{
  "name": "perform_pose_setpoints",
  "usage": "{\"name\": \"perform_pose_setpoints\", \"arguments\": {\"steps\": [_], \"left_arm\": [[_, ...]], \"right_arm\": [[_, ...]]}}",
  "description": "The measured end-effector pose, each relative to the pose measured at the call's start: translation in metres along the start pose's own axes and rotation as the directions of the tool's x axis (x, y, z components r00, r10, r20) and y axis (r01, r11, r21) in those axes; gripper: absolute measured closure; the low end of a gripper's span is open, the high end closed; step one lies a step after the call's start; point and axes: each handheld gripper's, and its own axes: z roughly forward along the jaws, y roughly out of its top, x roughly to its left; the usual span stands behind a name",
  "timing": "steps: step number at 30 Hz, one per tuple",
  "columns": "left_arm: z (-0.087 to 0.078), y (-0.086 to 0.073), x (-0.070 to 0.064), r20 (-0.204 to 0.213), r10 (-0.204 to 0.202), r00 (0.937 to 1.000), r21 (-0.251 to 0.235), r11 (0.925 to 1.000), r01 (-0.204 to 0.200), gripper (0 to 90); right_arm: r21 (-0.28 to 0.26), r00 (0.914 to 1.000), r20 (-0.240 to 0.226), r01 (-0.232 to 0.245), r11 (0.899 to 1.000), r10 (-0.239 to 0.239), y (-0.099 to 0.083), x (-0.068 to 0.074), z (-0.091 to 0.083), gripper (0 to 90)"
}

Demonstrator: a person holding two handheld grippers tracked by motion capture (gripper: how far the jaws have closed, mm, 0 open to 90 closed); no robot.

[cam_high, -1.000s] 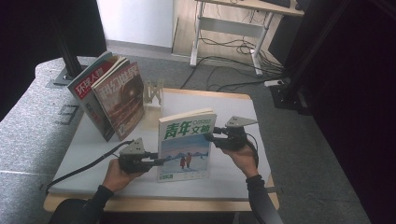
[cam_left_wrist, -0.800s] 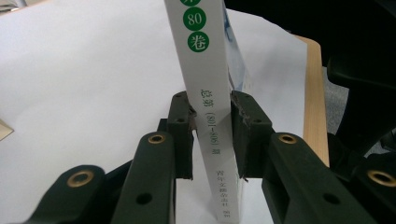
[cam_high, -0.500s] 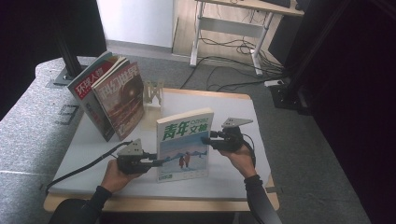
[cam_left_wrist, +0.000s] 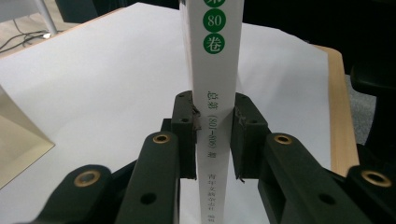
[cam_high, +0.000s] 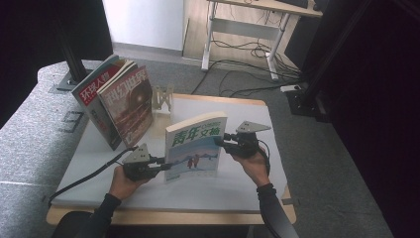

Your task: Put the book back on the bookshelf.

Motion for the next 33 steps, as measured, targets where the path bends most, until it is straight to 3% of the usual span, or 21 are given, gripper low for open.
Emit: {"name": "perform_pose_setpoints", "arguments": {"steps": [10,19,23,27,33], "left_arm": [[-0.005,-0.005,-0.006,-0.019,0.016,0.9997,0.012,0.9998,-0.015,73.6],[-0.007,-0.003,-0.007,0.002,0.013,0.9999,0.022,0.9997,-0.013,72.4],[-0.007,0.000,-0.007,0.016,0.012,0.9998,0.023,0.9997,-0.013,67.1],[-0.011,0.008,-0.007,0.027,0.002,0.9996,-0.010,0.9999,-0.002,64.5],[-0.012,0.021,-0.006,0.017,0.003,0.9999,0.006,1.0000,-0.003,64.2]], "right_arm": [[-0.036,0.9985,-0.046,0.026,0.999,-0.028,-0.003,0.008,-0.008,62.9],[-0.053,0.9977,-0.064,0.017,0.998,-0.020,-0.009,0.012,-0.016,62.9],[-0.054,0.9977,-0.065,0.017,0.998,-0.020,-0.010,0.013,-0.017,63.0],[-0.057,0.9977,-0.066,0.015,0.998,-0.019,-0.011,0.014,-0.019,63.0],[-0.058,0.9975,-0.068,0.016,0.998,-0.020,-0.013,0.015,-0.020,63.0]]}}
